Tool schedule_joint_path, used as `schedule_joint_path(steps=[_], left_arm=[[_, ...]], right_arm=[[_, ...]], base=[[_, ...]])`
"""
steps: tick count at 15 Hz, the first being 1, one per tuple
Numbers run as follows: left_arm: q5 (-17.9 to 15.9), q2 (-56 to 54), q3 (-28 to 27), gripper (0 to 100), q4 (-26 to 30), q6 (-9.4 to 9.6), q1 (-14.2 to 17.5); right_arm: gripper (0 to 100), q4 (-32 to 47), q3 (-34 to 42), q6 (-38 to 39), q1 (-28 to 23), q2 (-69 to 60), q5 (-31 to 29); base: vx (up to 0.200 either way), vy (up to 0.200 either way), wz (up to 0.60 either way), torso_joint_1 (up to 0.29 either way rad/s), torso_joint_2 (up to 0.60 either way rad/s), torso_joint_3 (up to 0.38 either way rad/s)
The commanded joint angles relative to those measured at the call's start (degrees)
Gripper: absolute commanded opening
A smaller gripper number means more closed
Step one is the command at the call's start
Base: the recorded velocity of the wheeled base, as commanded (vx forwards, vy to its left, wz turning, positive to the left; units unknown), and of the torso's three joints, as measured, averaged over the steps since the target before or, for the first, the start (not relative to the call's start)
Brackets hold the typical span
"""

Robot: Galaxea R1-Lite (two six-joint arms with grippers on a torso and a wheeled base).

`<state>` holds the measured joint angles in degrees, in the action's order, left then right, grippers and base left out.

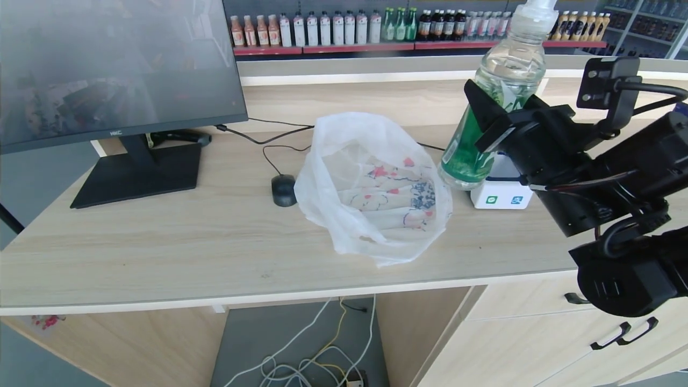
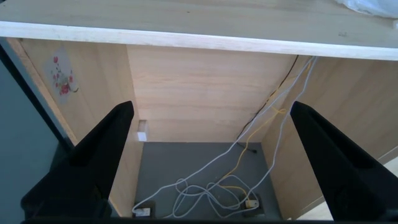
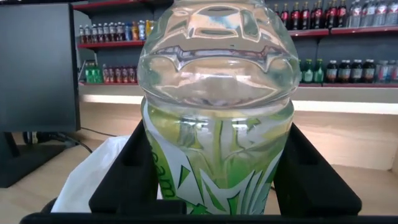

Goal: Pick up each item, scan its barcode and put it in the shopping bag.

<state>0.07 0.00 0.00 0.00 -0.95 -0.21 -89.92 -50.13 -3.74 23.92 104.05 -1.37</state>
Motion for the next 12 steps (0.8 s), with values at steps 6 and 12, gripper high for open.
schedule_joint_path(steps=[6,12], left_arm=[[0.0,0.0,0.0,100,0.0,-0.02,0.0],[0.0,0.0,0.0,100,0.0,-0.02,0.0]], right_arm=[[0,1.2,-2.7,-1.2,5.2,6.2,-0.9],[0,21.1,-19.6,-1.2,5.2,8.0,-0.7]], base=[[0.000,0.000,0.00,0.000,0.00,0.000],[0.000,0.000,0.00,0.000,0.00,0.000]])
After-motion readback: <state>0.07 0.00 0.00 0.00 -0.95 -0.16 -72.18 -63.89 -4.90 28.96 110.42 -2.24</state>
